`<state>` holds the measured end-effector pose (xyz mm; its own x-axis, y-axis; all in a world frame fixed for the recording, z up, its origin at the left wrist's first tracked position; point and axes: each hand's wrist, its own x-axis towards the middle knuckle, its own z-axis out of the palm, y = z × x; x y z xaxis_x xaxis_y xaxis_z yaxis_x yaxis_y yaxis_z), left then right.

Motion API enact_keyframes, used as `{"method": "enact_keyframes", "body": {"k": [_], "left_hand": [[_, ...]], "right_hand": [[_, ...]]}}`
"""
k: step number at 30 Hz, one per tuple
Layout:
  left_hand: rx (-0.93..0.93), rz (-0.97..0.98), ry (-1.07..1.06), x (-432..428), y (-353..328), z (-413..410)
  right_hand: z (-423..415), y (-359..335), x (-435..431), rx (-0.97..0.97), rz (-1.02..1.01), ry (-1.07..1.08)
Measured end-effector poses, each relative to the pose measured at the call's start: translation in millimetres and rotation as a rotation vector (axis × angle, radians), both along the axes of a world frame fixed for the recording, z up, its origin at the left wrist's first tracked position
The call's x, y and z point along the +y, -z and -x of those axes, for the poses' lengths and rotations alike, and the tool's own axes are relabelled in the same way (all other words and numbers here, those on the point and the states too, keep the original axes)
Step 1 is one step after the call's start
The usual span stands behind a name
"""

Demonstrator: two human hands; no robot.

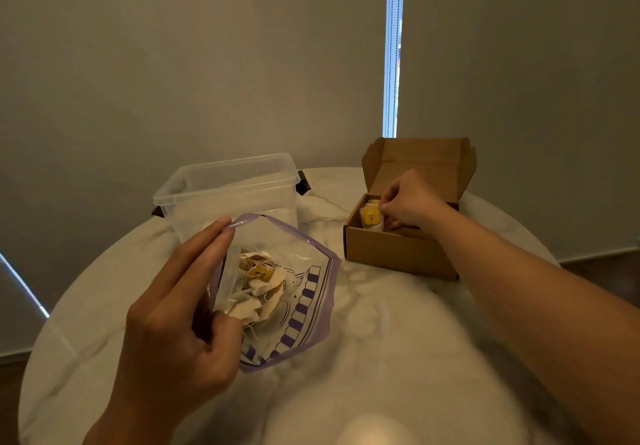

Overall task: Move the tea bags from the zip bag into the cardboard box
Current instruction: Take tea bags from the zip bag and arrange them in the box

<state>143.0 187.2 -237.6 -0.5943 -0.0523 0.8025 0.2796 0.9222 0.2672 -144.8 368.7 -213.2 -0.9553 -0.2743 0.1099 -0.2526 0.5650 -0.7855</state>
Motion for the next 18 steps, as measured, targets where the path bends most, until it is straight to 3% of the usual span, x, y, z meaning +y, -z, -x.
{"method": "enact_keyframes", "body": {"k": [12, 18], "left_hand": [[0.048, 0.082, 0.006, -1.1, -4.7, -4.4], [0.031, 0.178, 0.024, -2.9, -7.9, -3.5]], "right_hand": [[5.9, 7.9, -0.5, 0.19, -0.245, 0.089], [-33.2, -10.0, 8.3, 0.469, -0.093, 0.117]]}}
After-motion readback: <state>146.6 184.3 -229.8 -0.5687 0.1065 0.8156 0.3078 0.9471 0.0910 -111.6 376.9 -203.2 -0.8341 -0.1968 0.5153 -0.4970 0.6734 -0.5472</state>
